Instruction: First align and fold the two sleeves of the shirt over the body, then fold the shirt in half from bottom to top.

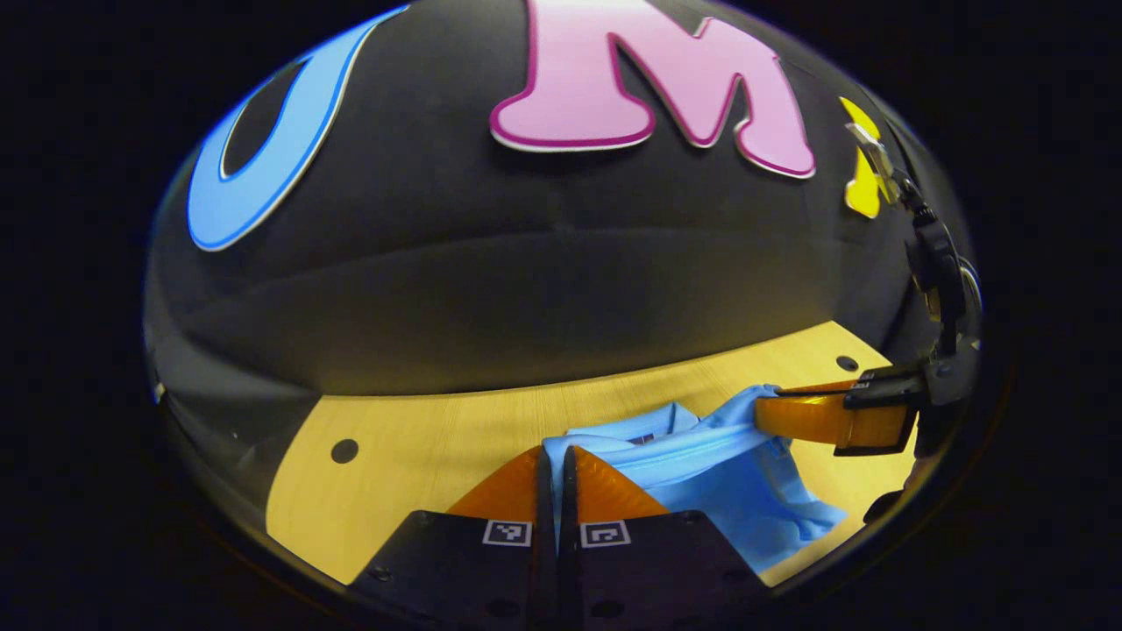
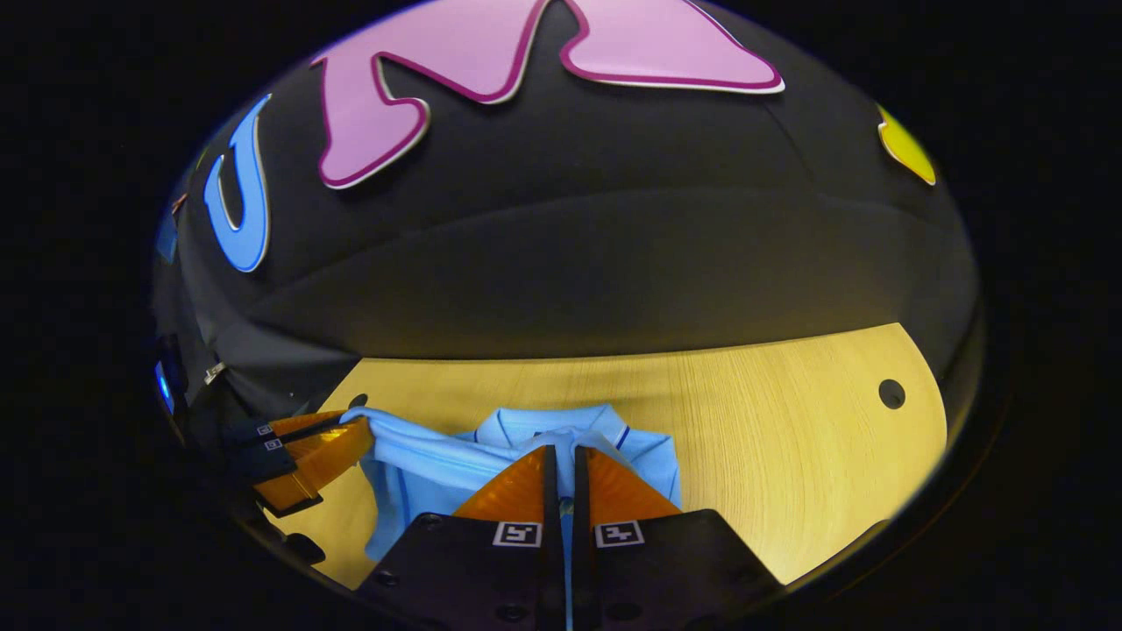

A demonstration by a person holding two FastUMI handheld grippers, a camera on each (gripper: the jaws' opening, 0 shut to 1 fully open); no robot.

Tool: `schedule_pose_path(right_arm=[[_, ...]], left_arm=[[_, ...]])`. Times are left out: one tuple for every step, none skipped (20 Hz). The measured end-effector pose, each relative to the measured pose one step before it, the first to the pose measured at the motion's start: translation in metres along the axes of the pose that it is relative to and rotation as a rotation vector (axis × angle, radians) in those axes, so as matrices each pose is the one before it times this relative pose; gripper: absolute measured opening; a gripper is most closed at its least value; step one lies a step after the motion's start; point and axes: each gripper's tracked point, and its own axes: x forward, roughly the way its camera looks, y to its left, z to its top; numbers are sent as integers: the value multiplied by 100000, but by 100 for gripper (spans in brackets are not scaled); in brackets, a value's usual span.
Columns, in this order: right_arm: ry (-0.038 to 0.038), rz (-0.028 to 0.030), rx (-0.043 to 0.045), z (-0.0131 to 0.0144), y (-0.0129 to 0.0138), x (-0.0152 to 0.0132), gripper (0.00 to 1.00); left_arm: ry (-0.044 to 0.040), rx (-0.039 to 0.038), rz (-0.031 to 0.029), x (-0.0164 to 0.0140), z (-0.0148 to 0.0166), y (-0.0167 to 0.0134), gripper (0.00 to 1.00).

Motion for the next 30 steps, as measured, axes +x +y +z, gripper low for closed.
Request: schedule_pose_path(right_arm=[[-281,-30,-1948,294,-319,950,7],[-26,-391,-2198,149,-243,995,7],[86,-606,-2139,-69,-144,853,7],[202,-810,-2008,-397,-238,902,7],[421,-976,-1612,-551,-256,598,7],[843,-590,-1762,-340,148,-142,7],[1548,133,-1209,-346,35,39,7],[1677,765,-136,-340,55,193,7],[1374,232,289,-322,-175,-110,10],[758,-1255,-256,-465,-433,165,11],[-566,-1544,-125,-176,-536,-106,17],[-1981,-1491,751,330,-519,-247,23],[-1938,-292,1579,307,-281,-566,34],[-819,679,2066,293,23,-1052,48],[-892,-226,1661,268,-176,-977,58],[-753,-472,824,146,-213,-859,71],[-1050,-489,-86,61,-175,-740,85],[-1247,-1170,-719,306,333,-1482,99],[-2117,-1655,-1080,467,-262,-1124,98],[-3017,-1802,-1158,813,-243,-1664,98],[-3004,-1649,-1125,841,-84,-1556,98],[-2882,-780,-1007,894,79,-1550,98],[-1896,-585,-1754,741,164,-1592,98],[-1400,-1164,-2716,685,-137,-1754,98],[-2317,-1681,-2651,1033,-129,-1751,98],[-2885,-929,-1667,1126,99,-1410,98],[-2623,-143,-599,1063,253,-1766,98],[-1973,1145,758,951,606,-1982,98],[-1791,1217,1568,831,45,-1412,98],[-1525,359,539,398,225,-1642,98]], left_arm=[[-92,-263,-648,1234,-385,218,6],[78,666,-1003,1084,-587,127,6],[870,816,-516,971,-594,-8,6],[620,-129,-200,980,-559,-159,6],[324,-1139,3,820,-558,-56,1],[224,-1532,-44,558,-549,29,6],[762,-1189,746,263,-268,90,8],[297,407,1154,244,-251,241,10],[-627,1074,1410,213,-40,346,13],[-711,342,327,-34,131,303,15],[-809,-714,102,-440,373,95,21],[-79,-978,-912,-349,182,-5,26],[-189,-903,321,-647,268,56,51],[-297,376,1223,-779,450,250,75],[-1529,-87,1327,-884,410,213,100],[-1837,-317,127,-959,822,-170,99],[-2456,-631,-115,-1036,942,-207,99],[-2288,-284,-607,-1102,866,-251,99],[-2242,-180,-580,-1321,926,-211,99],[-1977,-139,-927,-1364,928,-185,99],[-1966,-356,-632,-1397,946,-169,99],[-2188,-672,-68,-1464,928,-88,99],[-2134,-826,-83,-1509,987,-25,99],[-2530,-877,295,-1540,1089,-34,99],[-2493,-629,-287,-1519,1262,-25,99],[-2523,-211,-407,-1679,1187,72,99],[-2441,455,-66,-1595,1314,56,99],[-2737,700,-134,-1820,1282,16,99],[-3069,475,90,-1772,1395,97,99],[-3166,-149,-237,-1764,1376,-51,98]])
